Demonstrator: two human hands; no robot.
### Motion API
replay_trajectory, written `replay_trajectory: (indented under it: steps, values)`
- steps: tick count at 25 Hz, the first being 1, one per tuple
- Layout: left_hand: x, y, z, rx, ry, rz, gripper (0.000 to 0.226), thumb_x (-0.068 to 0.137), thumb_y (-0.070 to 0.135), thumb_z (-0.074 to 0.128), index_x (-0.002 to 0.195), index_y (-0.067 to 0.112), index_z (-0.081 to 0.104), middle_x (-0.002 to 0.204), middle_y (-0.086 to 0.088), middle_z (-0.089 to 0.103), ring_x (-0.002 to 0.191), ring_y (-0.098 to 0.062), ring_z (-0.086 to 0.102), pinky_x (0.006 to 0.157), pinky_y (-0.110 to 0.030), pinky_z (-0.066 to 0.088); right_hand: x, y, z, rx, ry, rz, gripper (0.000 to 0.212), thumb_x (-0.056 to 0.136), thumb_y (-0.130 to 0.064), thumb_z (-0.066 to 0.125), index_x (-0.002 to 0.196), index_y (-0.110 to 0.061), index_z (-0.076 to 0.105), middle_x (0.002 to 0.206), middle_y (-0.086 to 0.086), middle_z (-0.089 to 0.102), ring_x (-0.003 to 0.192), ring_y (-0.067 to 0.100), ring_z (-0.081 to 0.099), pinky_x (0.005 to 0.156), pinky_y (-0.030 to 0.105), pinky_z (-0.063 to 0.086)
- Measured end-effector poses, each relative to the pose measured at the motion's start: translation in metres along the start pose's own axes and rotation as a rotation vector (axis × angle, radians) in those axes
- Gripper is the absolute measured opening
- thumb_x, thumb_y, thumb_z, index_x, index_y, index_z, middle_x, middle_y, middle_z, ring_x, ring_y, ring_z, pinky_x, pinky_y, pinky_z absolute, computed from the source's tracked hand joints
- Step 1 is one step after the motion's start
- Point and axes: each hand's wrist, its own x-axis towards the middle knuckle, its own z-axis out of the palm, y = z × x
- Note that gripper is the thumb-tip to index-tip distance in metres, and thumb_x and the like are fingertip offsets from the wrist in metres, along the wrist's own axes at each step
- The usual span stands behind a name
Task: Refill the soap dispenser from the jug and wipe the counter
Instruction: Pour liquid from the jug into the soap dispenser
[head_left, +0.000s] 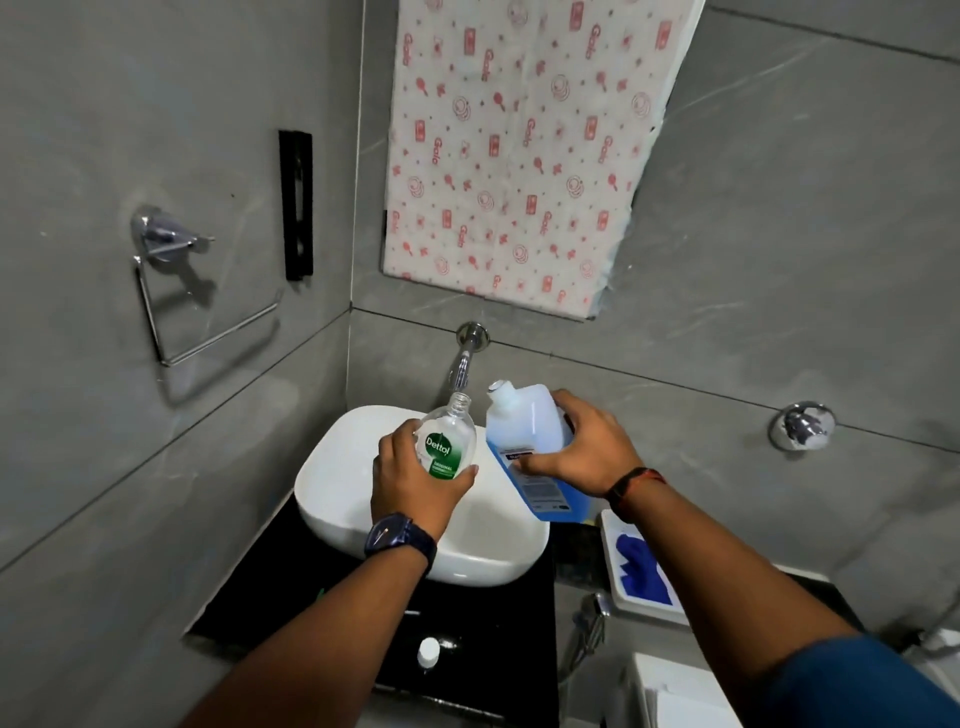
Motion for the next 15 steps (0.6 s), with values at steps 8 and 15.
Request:
replay_trajectory:
  steps: [8,15]
  values:
    - [-0.023,-0.011,0.008,0.059,-0.042,-0.038,0.085,0.047,0.033,0.088,0.120,0.016,0.048,0.117,-0.009,0.053,0.102,-0.033,0.053,0.089,-0.040,0.046,-0.007,0.002,0.005,-0.303,-0.110,-0.047,0.079,0.048,-0.065,0.070,0.118,-0.038,0.045,0.110,-0.004,0.060,0.095,0.024,0.057,0.072,0.031,0.043]
    - [-0.044,-0.039,0.011,0.118,-0.068,-0.111,0.086,0.046,0.032,0.089,0.119,0.017,0.047,0.115,-0.010,0.053,0.101,-0.033,0.053,0.088,-0.040,0.044,-0.019,0.012,0.030,-0.392,-0.165,-0.068,0.082,0.045,-0.072,0.063,0.117,-0.039,0.043,0.105,-0.006,0.059,0.092,0.026,0.059,0.069,0.029,0.037]
